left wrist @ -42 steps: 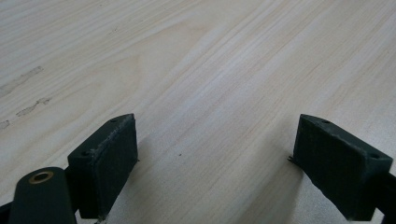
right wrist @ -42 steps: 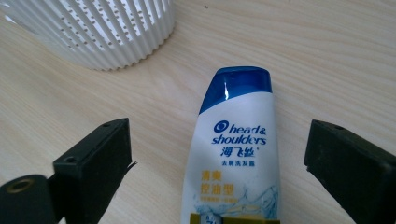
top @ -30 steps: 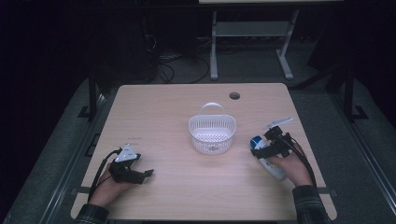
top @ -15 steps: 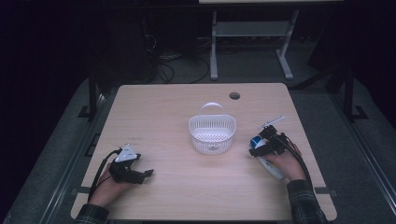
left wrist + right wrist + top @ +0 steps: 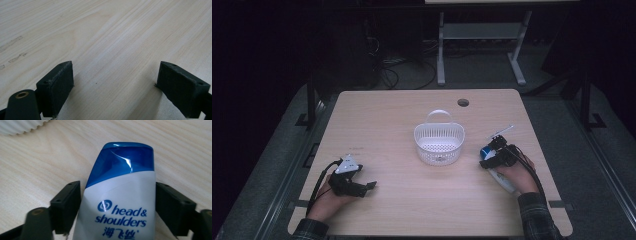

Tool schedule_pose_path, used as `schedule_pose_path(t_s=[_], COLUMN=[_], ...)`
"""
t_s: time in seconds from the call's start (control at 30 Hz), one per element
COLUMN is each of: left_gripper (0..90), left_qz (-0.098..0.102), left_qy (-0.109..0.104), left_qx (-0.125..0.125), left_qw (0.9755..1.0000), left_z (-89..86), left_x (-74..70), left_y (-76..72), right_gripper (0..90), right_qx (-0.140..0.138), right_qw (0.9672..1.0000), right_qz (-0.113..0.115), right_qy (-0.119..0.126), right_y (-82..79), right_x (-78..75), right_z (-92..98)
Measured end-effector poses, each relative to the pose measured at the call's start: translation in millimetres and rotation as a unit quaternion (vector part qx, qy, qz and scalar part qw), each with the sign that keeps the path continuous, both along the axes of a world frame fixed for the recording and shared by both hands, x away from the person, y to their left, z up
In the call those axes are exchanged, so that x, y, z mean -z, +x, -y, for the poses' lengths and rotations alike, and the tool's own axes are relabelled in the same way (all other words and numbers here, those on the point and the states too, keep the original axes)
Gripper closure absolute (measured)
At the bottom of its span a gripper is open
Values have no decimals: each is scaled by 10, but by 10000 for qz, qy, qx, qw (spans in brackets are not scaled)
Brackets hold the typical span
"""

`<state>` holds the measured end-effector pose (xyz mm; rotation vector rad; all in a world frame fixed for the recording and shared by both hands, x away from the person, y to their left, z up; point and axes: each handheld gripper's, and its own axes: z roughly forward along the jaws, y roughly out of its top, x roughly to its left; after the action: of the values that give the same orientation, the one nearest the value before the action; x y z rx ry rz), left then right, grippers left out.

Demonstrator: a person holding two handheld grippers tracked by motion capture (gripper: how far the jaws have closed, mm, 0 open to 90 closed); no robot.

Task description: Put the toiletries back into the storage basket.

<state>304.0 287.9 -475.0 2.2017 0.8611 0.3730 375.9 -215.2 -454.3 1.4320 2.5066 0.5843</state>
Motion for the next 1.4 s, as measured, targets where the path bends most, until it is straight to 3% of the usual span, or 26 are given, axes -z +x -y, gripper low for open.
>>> schedule_pose_path(t_s=[0.03, 0.47, 0.8, 1.0, 1.13, 1.27, 1.4], left_gripper=[131, 131, 131, 131, 131, 131, 131], left_qz=[0, 1, 0, 2, 5, 8, 10], left_qy=[1, 2, 1, 2, -1, -3, -5], left_qx=[0, 0, 0, 4, 5, 4, 7], left_qw=[10000, 10000, 10000, 10000, 10000, 10000, 10000], left_z=[0, 0, 0, 0, 2, 2, 4], left_x=[0, 0, 0, 0, 0, 1, 2], left_y=[0, 0, 0, 1, 2, 2, 3], right_gripper=[298, 331, 339, 341, 342, 342, 343], right_qx=[-20, 55, -53, 4, 66, 127, 200], right_qw=[10000, 10000, 10000, 9996, 9981, 9955, 9906], right_qz=[3, -25, 5, 176, 331, 485, 673], right_qy=[-16, -7, -20, 228, 519, 809, 1170], right_y=[-10, -22, -34, -86, -129, -169, -226], right_x=[-11, -25, -34, -105, -163, -231, -312], right_z=[-9, -25, -14, 56, 130, 210, 303])
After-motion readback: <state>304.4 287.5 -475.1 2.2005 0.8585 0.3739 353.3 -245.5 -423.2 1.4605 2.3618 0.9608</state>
